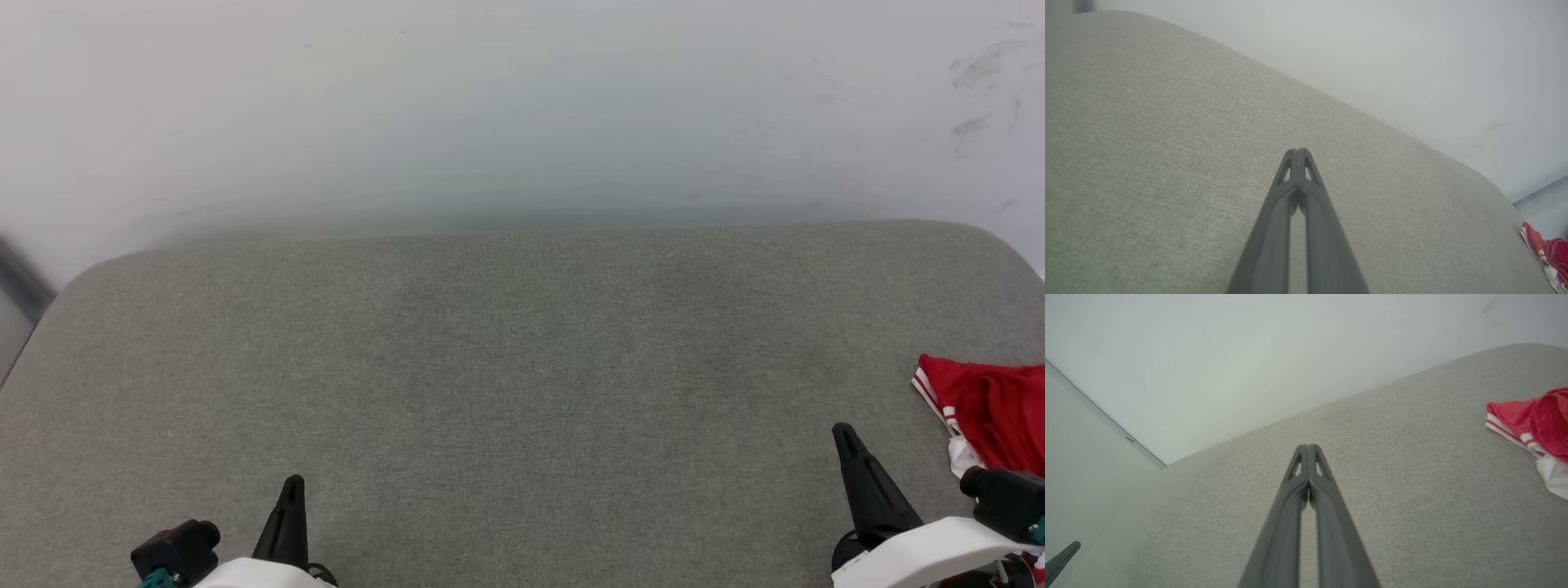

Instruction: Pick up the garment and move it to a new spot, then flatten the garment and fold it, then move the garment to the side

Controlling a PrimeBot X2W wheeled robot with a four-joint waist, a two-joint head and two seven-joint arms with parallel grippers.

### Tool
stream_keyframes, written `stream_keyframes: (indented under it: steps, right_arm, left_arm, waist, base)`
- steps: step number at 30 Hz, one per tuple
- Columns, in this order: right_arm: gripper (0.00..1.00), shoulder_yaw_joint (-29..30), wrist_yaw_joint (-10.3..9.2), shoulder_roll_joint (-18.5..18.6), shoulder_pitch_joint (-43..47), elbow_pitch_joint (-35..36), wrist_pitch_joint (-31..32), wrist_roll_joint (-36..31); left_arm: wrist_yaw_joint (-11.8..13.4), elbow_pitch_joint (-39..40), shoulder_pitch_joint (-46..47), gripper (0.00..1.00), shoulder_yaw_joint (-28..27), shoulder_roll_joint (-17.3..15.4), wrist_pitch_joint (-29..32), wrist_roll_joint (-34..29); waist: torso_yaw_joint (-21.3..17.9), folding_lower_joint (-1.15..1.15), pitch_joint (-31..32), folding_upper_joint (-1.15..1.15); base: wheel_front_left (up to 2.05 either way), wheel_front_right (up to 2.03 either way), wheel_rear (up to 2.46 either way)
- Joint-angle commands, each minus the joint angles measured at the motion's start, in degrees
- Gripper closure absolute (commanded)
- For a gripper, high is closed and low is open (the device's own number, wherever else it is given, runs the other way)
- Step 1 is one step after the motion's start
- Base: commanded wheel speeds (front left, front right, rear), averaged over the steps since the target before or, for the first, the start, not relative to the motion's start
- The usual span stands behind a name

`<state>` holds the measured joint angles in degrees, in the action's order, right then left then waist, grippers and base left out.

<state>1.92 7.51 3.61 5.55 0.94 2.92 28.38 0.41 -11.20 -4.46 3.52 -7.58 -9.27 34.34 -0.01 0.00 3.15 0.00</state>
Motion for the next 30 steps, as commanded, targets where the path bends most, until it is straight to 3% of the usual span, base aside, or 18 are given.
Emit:
stream_keyframes:
  steps: [1, 30]
  right_arm:
    - [1.00, 0.29, -0.01, 0.18, -2.04, 0.04, 0.02, 3.10]
    - [1.00, 1.58, -0.01, 0.12, -5.83, -5.52, 1.08, 26.15]
  left_arm:
    - [-0.55, 0.59, 1.92, 1.00, -0.65, 0.04, 0.57, 2.64]
    - [-3.38, -0.63, 5.44, 1.00, -4.21, 1.77, 6.27, 23.34]
  waist:
    - [0.00, 0.00, -0.06, 0.00]
    - [0.00, 0.00, -0.95, 0.00]
  base:
    - [0.00, 0.00, 0.00]
    - [0.00, 0.00, 0.00]
